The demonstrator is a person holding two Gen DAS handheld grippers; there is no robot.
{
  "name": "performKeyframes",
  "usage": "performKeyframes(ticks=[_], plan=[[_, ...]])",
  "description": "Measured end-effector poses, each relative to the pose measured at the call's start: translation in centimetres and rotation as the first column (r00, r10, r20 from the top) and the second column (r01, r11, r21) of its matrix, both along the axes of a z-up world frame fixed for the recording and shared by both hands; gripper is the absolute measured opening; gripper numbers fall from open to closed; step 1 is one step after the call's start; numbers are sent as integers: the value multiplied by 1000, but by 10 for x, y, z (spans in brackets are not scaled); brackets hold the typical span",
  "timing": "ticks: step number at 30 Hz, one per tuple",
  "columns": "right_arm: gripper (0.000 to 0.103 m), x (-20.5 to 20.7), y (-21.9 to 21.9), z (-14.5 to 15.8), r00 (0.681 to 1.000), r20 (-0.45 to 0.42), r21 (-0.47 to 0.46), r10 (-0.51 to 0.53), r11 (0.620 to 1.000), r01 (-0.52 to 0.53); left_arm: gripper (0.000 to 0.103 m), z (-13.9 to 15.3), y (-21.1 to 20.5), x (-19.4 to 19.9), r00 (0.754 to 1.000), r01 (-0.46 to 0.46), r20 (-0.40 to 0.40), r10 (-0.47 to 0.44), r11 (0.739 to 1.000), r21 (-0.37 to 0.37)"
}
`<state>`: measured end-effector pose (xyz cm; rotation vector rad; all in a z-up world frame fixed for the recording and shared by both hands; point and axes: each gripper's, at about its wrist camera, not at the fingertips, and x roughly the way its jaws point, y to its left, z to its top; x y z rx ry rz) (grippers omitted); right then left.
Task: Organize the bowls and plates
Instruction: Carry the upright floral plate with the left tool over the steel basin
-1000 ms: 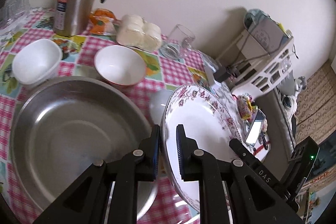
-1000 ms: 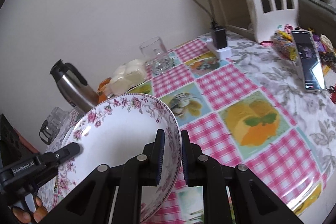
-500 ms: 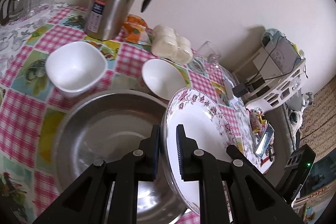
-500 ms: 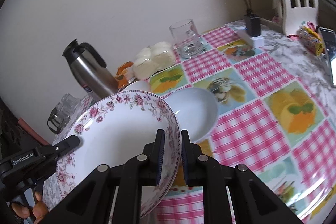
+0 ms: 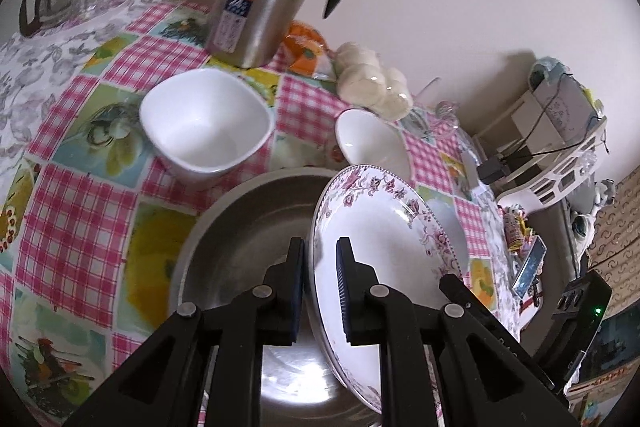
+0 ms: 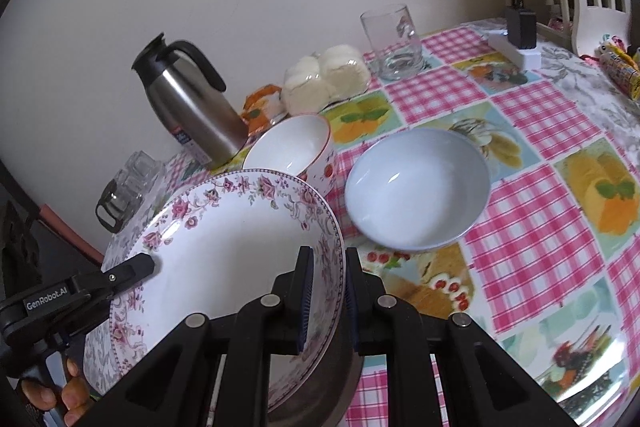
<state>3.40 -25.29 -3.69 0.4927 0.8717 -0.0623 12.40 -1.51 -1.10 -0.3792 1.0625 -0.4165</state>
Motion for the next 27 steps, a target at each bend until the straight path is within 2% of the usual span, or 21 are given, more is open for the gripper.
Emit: performKeyframes(ticks=[11, 27], plan=[[16, 9, 16, -19, 997, -62, -14, 36, 999, -37, 15, -22, 10, 7, 996, -31, -80, 34, 999, 38], [16, 14, 26, -31, 991, -104, -31, 80, 996, -84, 16, -46, 17, 12, 979, -57, -192, 74, 994, 92]])
